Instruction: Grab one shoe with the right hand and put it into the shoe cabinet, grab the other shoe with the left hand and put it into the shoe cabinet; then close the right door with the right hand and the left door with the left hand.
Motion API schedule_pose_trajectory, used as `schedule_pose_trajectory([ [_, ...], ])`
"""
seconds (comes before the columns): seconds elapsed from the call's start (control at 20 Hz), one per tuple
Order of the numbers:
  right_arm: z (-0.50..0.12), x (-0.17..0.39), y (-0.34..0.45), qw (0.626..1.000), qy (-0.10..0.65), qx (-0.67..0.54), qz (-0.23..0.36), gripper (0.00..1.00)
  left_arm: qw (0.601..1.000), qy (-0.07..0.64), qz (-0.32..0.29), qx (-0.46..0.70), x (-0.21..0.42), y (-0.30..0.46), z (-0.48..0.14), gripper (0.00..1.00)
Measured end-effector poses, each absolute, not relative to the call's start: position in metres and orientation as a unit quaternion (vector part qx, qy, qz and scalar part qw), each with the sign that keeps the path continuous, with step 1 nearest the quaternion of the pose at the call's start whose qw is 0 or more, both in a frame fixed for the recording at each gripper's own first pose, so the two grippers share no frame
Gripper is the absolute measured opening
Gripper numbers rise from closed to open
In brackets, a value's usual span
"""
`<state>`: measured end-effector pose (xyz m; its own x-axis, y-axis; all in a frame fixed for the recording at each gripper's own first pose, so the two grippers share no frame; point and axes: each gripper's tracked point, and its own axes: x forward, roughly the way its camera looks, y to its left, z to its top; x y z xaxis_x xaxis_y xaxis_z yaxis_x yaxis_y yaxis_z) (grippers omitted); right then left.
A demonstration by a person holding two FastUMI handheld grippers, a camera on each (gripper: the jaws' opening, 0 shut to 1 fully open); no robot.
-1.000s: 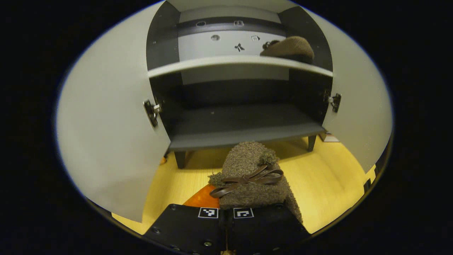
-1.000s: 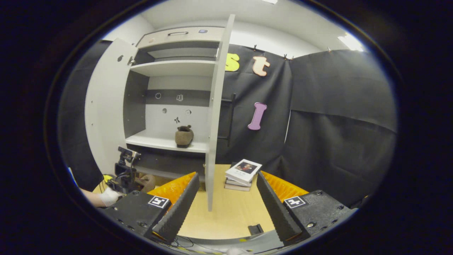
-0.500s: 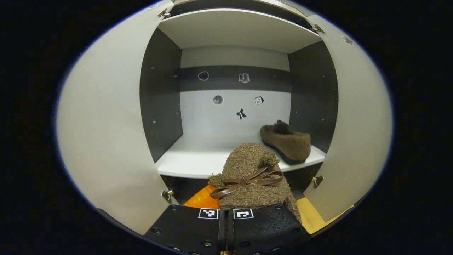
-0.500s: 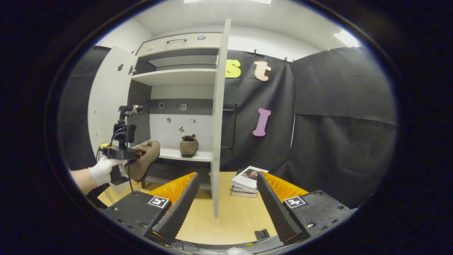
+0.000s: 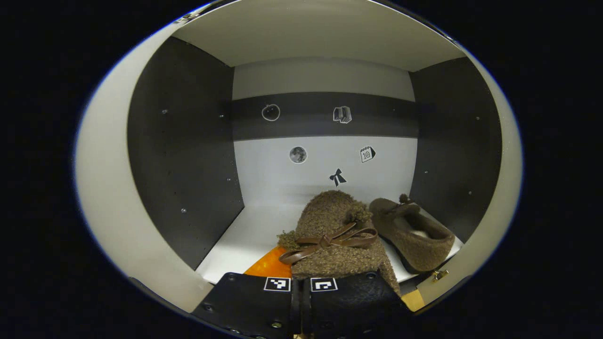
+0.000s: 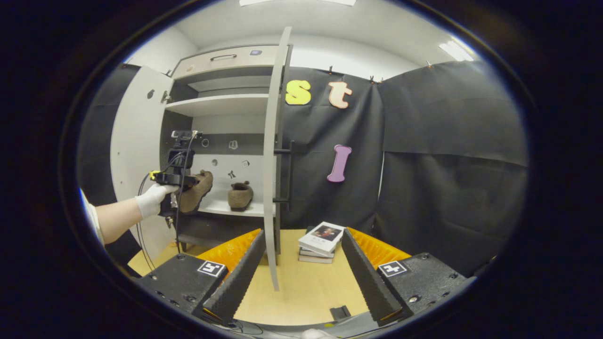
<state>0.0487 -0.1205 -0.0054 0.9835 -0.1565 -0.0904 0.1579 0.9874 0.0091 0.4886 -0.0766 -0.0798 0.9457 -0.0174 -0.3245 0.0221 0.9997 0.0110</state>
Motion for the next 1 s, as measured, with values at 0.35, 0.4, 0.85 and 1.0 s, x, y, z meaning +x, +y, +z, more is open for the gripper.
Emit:
schedule_pose_trajectory([
  [0.35, -0.023, 0.040, -0.142, 0.991, 0.067, 0.001, -0.113, 1.00, 0.975, 0.221, 0.006, 0.023, 0.557, -0.085, -0.114, 0.01],
  [0.4, -0.024, 0.038, -0.143, 0.991, 0.070, 0.004, -0.115, 1.00, 0.972, 0.235, 0.005, 0.021, 0.561, -0.087, -0.123, 0.01],
  [0.85, -0.024, 0.037, -0.143, 0.990, 0.074, 0.010, -0.119, 1.00, 0.954, 0.299, -0.011, 0.023, 0.562, -0.088, -0.145, 0.07],
  [1.0, -0.021, 0.038, -0.137, 0.991, 0.070, 0.007, -0.110, 1.00, 0.955, 0.295, -0.036, 0.018, 0.555, -0.094, -0.139, 0.34],
])
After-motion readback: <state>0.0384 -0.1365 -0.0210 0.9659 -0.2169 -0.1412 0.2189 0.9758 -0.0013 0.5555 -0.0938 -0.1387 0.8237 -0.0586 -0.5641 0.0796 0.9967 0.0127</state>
